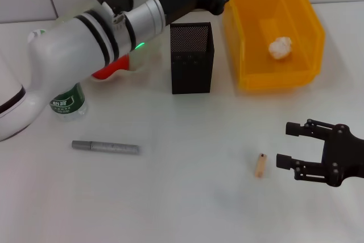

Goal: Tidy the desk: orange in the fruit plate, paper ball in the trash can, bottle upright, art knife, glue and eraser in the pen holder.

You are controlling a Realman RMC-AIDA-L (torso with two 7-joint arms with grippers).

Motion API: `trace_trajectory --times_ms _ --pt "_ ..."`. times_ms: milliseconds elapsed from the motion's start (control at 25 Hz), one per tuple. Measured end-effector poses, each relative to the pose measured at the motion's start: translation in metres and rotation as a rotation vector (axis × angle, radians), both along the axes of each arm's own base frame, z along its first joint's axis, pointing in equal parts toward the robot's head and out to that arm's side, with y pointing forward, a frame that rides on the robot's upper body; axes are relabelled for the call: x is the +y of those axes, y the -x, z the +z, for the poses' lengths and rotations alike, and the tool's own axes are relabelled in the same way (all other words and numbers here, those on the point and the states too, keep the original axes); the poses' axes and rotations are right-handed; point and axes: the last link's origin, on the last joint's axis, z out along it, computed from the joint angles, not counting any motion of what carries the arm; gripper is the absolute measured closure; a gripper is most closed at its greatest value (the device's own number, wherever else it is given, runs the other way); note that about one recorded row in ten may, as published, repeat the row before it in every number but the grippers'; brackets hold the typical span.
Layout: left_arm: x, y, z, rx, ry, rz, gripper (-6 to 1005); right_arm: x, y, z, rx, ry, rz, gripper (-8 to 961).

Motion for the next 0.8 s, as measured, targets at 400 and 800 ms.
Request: trace_trajectory --times_ms 400,800 --pt "0.000 0.021 -0.006 0.003 0.015 0.025 741 0.004 0.002 -0.002 0.003 0.004 0.006 169" --pt "0.002 0.034 -0.011 0.011 0.038 0.050 732 0.006 0.004 -0.005 0.006 0.012 0.006 169"
